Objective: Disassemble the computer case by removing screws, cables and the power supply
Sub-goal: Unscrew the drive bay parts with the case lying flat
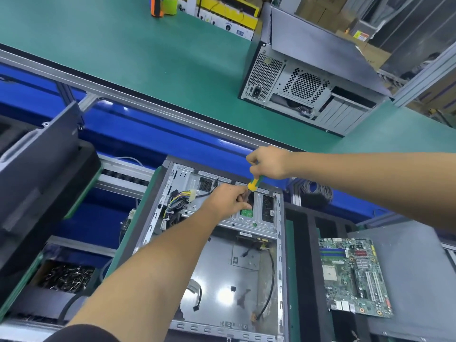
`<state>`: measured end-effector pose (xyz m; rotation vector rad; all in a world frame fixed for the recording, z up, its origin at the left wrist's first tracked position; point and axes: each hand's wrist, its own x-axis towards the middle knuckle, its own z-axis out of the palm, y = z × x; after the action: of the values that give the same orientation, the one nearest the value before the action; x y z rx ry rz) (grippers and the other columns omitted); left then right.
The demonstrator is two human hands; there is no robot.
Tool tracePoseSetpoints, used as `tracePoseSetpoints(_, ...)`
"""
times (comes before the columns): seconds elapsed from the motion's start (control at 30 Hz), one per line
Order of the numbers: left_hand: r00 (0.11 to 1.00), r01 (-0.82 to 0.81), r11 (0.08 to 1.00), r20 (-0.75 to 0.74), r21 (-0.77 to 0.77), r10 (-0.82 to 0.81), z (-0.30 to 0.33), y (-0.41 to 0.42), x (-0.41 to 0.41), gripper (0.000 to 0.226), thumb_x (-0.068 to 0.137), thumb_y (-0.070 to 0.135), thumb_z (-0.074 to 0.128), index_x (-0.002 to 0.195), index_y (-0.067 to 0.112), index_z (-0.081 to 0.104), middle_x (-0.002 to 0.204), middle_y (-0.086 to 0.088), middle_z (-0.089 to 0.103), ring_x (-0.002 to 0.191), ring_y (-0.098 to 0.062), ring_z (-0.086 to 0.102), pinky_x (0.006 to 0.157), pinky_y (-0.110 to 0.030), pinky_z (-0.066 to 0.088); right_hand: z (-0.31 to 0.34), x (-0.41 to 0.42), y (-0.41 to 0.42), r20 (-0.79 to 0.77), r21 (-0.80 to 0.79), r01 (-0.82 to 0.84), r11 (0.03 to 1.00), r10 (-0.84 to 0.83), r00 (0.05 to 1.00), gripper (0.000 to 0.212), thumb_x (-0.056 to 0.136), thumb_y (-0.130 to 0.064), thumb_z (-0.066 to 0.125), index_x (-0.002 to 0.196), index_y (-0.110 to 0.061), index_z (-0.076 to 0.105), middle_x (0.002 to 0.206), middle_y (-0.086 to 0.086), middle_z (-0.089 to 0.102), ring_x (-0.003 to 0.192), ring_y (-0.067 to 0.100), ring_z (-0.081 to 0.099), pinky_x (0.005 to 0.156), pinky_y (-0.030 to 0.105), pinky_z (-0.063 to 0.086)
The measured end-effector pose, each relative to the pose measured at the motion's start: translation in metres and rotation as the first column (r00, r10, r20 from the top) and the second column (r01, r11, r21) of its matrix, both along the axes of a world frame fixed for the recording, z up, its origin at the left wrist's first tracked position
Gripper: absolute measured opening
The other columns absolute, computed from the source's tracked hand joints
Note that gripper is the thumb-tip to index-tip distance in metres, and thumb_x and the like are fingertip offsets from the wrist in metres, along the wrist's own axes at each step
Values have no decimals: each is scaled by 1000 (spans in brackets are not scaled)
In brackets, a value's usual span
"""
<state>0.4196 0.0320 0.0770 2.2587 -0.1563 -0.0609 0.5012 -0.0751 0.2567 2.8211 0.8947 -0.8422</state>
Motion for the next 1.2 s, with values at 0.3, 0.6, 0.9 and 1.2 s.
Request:
tracePoseSetpoints(0.3,1000,13,1000,25,25,-13,-1,0,2,30,82,40,84,91,16,68,79,5,70,77,-13,64,72,-27,51,9,-6,-18,70,-105,-349,931,357,931,17,94,-25,56,81,-18,47,59,-3,48,55,16,39,57,37,33)
tracePoseSetpoints(0.6,1000,13,1000,-4,16,-13,-6,-1,5,30,79,43,86,86,22,65,78,9,68,77,-12,63,74,-28,52,9,-11,-19,92,-109,-365,925,375,923,17,94,-24,56,82,-19,45,57,-4,48,55,17,40,53,35,31)
tracePoseSetpoints(0.9,999,38,999,-2,-14,-38,-6,1,5,31,81,49,82,87,23,66,74,13,64,68,-6,58,66,-26,46,6,-18,2,-8,-68,-22,997,22,1000,25,99,-32,48,82,-14,50,73,7,60,64,27,55,61,35,43)
tracePoseSetpoints(1.2,997,41,999,71,29,-43,-3,2,1,35,85,49,79,90,17,65,78,2,69,70,-18,64,71,-36,55,13,-18,12,-228,-268,527,806,-585,778,32,96,-31,35,73,-13,46,53,1,45,40,13,27,44,18,21)
